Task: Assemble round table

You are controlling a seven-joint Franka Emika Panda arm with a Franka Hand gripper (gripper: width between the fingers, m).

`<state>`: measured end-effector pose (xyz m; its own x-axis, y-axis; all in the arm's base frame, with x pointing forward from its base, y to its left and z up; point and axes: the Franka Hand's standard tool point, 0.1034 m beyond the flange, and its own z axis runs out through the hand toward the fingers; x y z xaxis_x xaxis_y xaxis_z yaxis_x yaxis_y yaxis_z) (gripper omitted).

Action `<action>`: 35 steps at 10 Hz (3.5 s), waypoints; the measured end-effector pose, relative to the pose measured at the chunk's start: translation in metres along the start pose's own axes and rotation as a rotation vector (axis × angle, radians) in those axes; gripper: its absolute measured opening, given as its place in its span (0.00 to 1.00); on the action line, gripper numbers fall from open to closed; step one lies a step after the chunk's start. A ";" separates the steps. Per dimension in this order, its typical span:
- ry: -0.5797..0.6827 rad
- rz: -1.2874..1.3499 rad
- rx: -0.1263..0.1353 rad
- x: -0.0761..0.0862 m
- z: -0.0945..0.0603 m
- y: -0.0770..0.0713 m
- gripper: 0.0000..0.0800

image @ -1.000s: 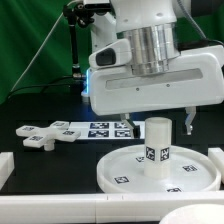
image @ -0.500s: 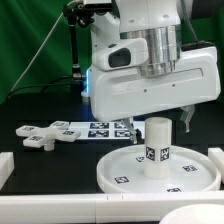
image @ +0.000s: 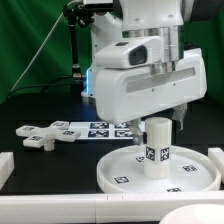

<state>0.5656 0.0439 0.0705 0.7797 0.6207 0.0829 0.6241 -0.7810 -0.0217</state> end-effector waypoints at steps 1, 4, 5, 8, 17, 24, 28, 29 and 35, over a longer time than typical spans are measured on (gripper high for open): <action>-0.019 -0.076 0.007 0.001 0.001 -0.003 0.81; -0.056 -0.327 -0.010 0.005 0.003 -0.005 0.81; -0.062 -0.408 -0.012 0.004 0.003 -0.004 0.81; -0.071 -0.577 -0.013 0.000 0.003 0.001 0.81; -0.069 -0.439 -0.014 -0.001 0.003 0.002 0.51; -0.046 0.214 -0.025 -0.001 0.003 0.002 0.51; -0.045 0.402 -0.029 -0.002 0.003 0.003 0.62; -0.046 0.389 -0.029 -0.002 0.003 0.002 0.75; -0.038 0.355 -0.037 -0.041 -0.032 -0.011 0.81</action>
Offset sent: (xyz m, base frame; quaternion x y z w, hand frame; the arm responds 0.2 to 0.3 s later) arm 0.0017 0.0112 -0.0007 -0.0065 -0.0263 -0.1797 0.9833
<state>0.5251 0.0252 0.0995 0.9494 0.3116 0.0392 0.3121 -0.9500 -0.0063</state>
